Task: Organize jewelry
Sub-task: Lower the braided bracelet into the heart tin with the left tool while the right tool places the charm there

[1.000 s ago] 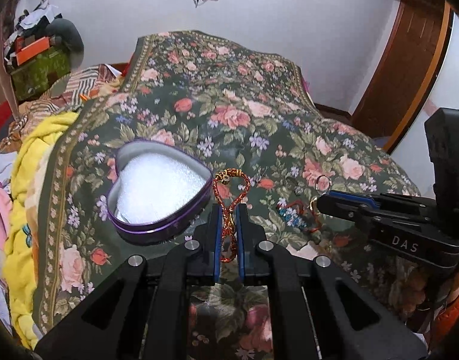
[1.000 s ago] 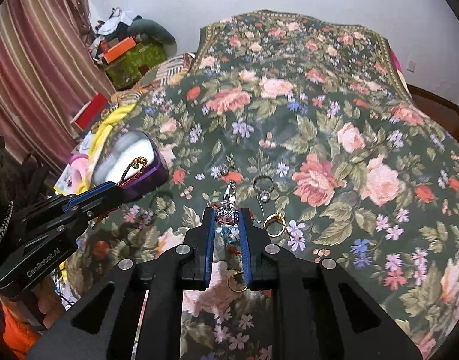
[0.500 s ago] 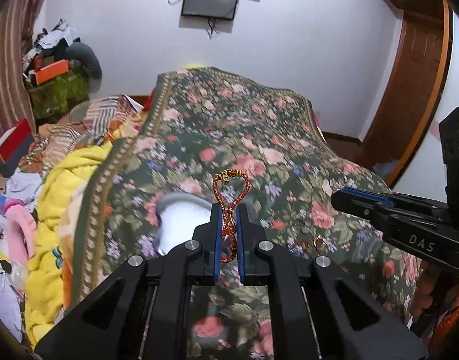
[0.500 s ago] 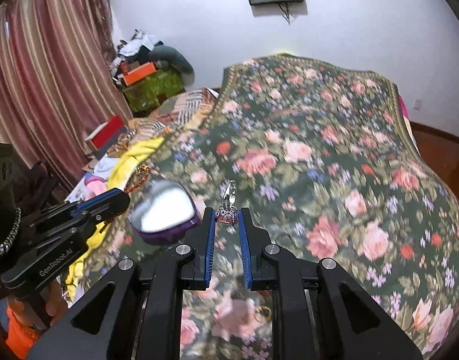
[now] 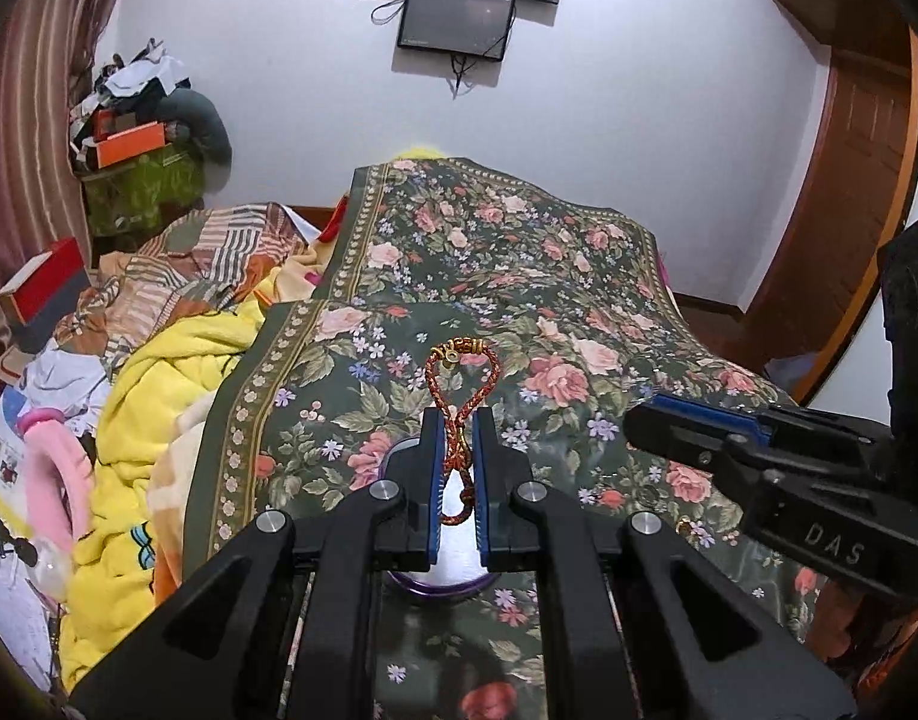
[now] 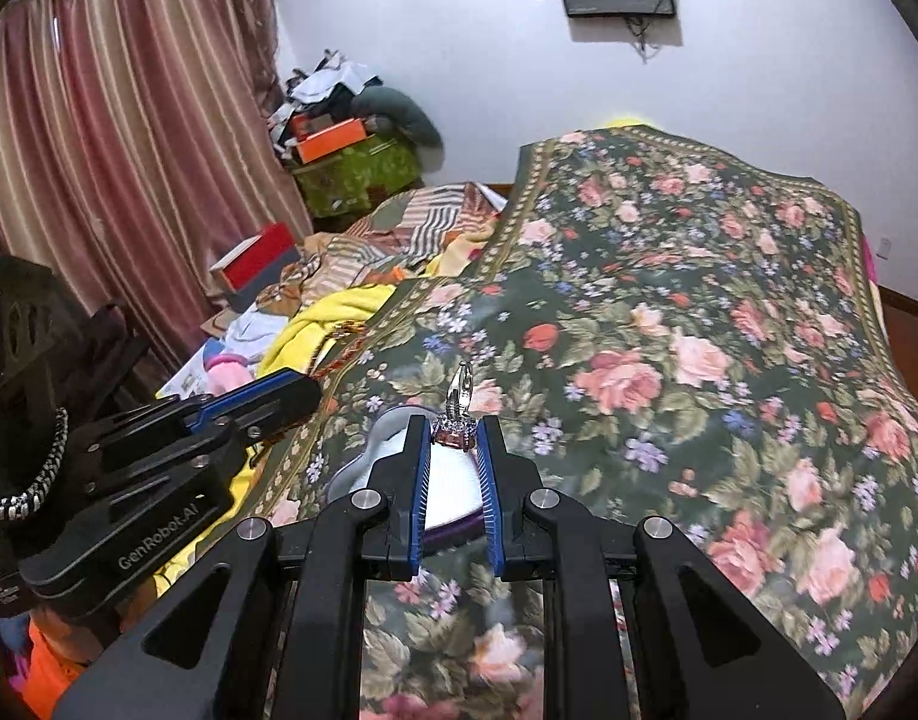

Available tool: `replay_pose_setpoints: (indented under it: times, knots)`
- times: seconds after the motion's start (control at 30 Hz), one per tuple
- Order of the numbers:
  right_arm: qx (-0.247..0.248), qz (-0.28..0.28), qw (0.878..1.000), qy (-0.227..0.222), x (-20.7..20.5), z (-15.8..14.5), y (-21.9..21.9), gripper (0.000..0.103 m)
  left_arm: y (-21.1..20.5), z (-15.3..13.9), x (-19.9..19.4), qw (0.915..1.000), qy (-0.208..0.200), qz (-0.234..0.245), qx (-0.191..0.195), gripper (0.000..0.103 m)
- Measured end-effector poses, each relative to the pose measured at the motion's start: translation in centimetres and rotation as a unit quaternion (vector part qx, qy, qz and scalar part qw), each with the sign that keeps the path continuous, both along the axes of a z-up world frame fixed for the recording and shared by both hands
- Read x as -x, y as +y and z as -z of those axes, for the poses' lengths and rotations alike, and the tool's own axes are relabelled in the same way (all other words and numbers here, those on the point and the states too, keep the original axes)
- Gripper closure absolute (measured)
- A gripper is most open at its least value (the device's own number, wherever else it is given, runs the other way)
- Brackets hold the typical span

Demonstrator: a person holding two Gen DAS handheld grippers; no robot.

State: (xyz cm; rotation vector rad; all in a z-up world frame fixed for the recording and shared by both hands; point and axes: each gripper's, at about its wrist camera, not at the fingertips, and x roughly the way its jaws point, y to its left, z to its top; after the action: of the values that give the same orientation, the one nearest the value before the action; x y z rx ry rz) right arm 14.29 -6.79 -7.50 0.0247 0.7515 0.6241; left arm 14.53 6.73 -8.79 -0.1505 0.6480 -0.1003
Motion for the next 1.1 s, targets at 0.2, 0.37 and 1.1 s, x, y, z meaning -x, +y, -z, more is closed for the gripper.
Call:
replay_pose_setpoints:
  times: [0.2,0.37,1.1]
  knots:
    - [0.017,-0.019,0.999,0.023,-1.3,2.2,2.1,0.089,0.6,2.2,-1.5,0.9991,0.031,0.019,0.023,0.096]
    - [0.037,-0.031,0.998,0.038,-2.2,3.6,3.0,0.089,0.2,3.9,-2.5,0.9982,0.050,0.027,0.021,0.096]
    - [0.056,-0.044,0.996,0.052,-2.5,4.3,3.8,0.088,1.7,3.8,-2.2,0.9983,0.056,0.011,0.014,0.077]
